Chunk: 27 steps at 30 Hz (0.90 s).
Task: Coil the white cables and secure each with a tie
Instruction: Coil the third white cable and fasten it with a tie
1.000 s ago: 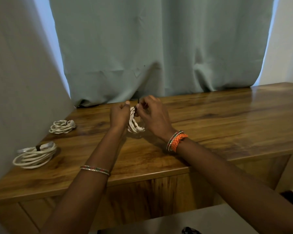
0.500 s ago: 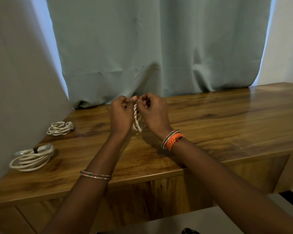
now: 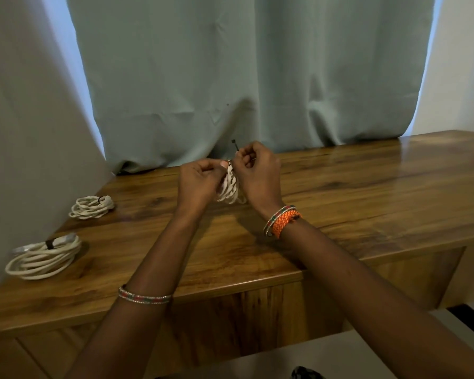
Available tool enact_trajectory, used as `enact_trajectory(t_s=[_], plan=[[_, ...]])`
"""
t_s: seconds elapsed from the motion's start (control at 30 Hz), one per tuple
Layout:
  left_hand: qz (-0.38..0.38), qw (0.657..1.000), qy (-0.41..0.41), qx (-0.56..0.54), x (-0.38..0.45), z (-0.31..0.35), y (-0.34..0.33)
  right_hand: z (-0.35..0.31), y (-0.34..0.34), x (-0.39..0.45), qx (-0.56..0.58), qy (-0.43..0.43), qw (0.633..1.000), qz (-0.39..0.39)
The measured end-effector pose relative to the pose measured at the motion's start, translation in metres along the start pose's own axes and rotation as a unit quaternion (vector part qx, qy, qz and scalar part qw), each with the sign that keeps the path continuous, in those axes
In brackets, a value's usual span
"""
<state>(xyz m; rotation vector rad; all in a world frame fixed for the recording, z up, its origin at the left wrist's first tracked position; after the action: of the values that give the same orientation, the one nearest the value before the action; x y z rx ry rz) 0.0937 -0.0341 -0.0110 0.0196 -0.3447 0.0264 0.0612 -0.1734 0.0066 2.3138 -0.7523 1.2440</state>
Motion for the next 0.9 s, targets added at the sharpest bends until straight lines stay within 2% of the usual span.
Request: enact_trajectory(t_s=[0.1,0.2,0.3,0.43,0.57,0.7,0.9], plan=[[0.016,0.998,0.057,-0.039,0.006,-0.014,0.005,-0.003,-0.002,-0.002,0.003,0.025,1.0,-0.016],[0.066,0.998,0.01,-0.001,0.007,-0.008,0.016,-0.004,-0.007,-0.002,0.024,0.028,0.999,-0.028],[0.096,0.995,-0.018,-0.014,0.008,-0.001,0.024,-0.001,-0.016,-0.004,0.073,-0.001,0.996,-0.048],[0.097,0.995,-0.031,-0.013,0.01,0.002,0.025,0.007,-0.021,-0.003,0.097,-0.026,0.992,-0.072],[0.095,0.993,-0.056,0.042,0.006,0.007,0.021,0.007,-0.017,0.001,0.099,-0.019,0.992,-0.075],[0.115,0.985,-0.103,0.083,0.0,0.02,0.021,0.007,-0.022,0.007,0.184,-0.075,0.975,-0.1],[0.121,0.981,-0.116,0.102,-0.003,0.021,0.025,0.008,-0.029,0.004,0.251,-0.147,0.946,-0.146]])
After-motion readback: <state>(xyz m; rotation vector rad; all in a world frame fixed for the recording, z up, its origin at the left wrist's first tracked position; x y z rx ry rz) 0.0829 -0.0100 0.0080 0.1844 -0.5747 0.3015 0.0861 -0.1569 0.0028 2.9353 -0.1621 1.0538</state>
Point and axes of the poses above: each hand's wrist, its own x-axis towards the middle knuckle, its own y-axis out of the back of the hand, z = x × y, the point moved 9 cm from there along x, towards the middle knuckle, and after that the axes turned 10 degrees about y, right-handed, at the moved point
